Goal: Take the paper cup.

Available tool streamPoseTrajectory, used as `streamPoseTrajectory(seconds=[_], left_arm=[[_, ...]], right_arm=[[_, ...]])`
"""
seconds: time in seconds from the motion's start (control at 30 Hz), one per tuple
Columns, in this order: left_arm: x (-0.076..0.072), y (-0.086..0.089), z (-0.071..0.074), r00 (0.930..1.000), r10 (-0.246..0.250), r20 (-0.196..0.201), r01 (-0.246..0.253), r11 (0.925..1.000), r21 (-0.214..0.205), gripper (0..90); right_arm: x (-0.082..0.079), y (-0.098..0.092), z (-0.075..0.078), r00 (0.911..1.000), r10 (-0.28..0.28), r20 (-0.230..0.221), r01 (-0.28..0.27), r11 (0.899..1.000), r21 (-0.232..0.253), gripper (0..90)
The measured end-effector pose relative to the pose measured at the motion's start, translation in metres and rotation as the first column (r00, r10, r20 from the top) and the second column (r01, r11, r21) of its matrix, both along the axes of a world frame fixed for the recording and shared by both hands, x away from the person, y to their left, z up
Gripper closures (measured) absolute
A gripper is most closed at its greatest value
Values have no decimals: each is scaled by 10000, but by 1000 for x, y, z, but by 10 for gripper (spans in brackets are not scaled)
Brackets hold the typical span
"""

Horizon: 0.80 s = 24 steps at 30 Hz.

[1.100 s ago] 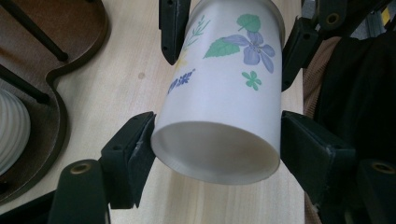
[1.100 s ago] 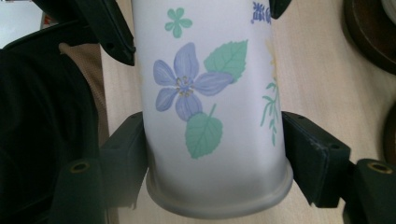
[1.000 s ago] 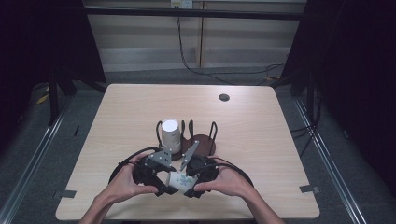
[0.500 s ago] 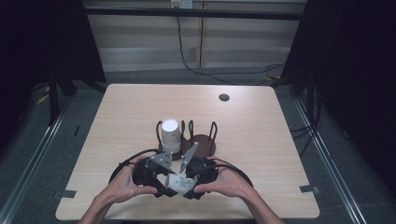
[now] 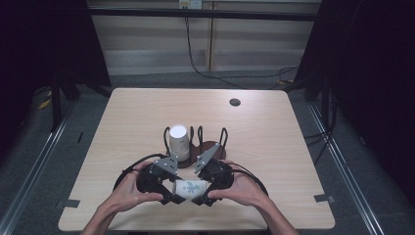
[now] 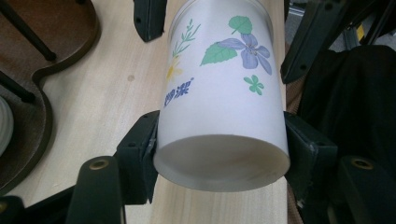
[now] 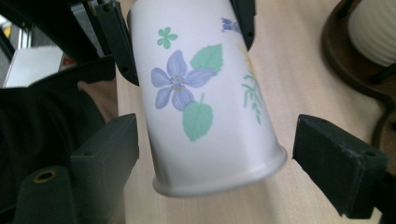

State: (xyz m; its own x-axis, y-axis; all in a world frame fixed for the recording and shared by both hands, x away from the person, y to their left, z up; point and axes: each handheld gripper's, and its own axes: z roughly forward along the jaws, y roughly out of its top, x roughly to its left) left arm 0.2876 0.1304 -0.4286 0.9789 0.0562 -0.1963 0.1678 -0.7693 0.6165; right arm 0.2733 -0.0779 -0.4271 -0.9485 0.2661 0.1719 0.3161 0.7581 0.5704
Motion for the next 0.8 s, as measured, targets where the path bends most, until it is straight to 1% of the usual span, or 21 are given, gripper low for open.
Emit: streamPoseTrajectory(seconds=[0.03,0.07,0.1,0.13,0.17,0.2,0.27,0.3,0.33,0.37,0.4,0.43,0.5,0.53,0.57,0.6,0.63,0.67,0.7,0.73,0.8], left_arm=[[0,1,0,10000,52,-15,-52,10000,-54,369],[0,2,0,9998,164,-83,-165,9998,-95,369],[1,3,0,9996,190,-188,-193,9997,-157,369],[1,4,0,9996,227,-170,-230,9995,-204,369],[1,5,0,9995,283,-143,-286,9993,-244,369],[1,6,1,9993,330,-170,-336,9988,-355,369],[1,7,1,9992,382,-121,-386,9986,-364,369],[1,8,2,9991,404,-108,-408,9983,-415,369],[1,8,2,9988,478,-117,-483,9974,-531,368],[1,9,2,9989,462,-91,-466,9974,-542,368],[1,10,3,9988,482,-116,-488,9970,-593,369],[1,11,3,9986,521,-65,-524,9964,-666,369],[2,13,5,9986,530,-7,-529,9961,-710,369],[2,13,6,9979,650,-7,-648,9941,-864,369],[3,15,7,9983,583,54,-576,9948,-845,369],[4,17,8,9978,658,27,-652,9926,-1027,369],[4,17,8,9978,658,27,-652,9926,-1027,369],[4,18,9,9977,671,48,-662,9921,-1068,369],[5,19,10,9975,704,101,-688,9909,-1153,369],[5,19,10,9970,773,37,-763,9893,-1243,369],[5,21,12,9956,926,153,-896,9861,-1397,369]], right_arm=[[0,-2,0,9999,-128,14,128,9998,117,140],[1,-7,1,9994,-344,-68,347,9982,489,140],[1,-7,1,9994,-344,-68,347,9982,489,140],[2,-10,0,9991,-422,-83,426,9971,636,140],[2,-12,1,9983,-580,-87,585,9949,820,140],[3,-17,2,9967,-805,-107,812,9900,1152,140],[2,-21,4,9950,-991,-98,995,9841,1472,138],[2,-21,4,9950,-991,-98,995,9841,1472,138],[1,-22,5,9948,-1015,-125,1022,9813,1632,138],[1,-24,6,9940,-1091,-100,1093,9799,1666,138],[-1,-27,7,9931,-1175,5,1153,9749,1907,138],[-1,-27,7,9931,-1175,5,1153,9749,1907,138],[-2,-31,7,9904,-1386,-12,1355,9662,2195,137],[-3,-34,7,9901,-1400,-40,1368,9609,2407,137],[-3,-36,7,9899,-1417,0,1370,9565,2576,137],[-5,-40,7,9878,-1555,92,1467,9481,2821,137],[-5,-42,6,9867,-1621,104,1520,9441,2924,137],[-5,-42,6,9867,-1621,104,1520,9441,2924,137],[-5,-44,6,9861,-1657,79,1557,9409,3009,137],[-6,-45,6,9855,-1694,88,1586,9383,3072,137],[-7,-47,6,9833,-1814,136,1674,9315,3230,137]])
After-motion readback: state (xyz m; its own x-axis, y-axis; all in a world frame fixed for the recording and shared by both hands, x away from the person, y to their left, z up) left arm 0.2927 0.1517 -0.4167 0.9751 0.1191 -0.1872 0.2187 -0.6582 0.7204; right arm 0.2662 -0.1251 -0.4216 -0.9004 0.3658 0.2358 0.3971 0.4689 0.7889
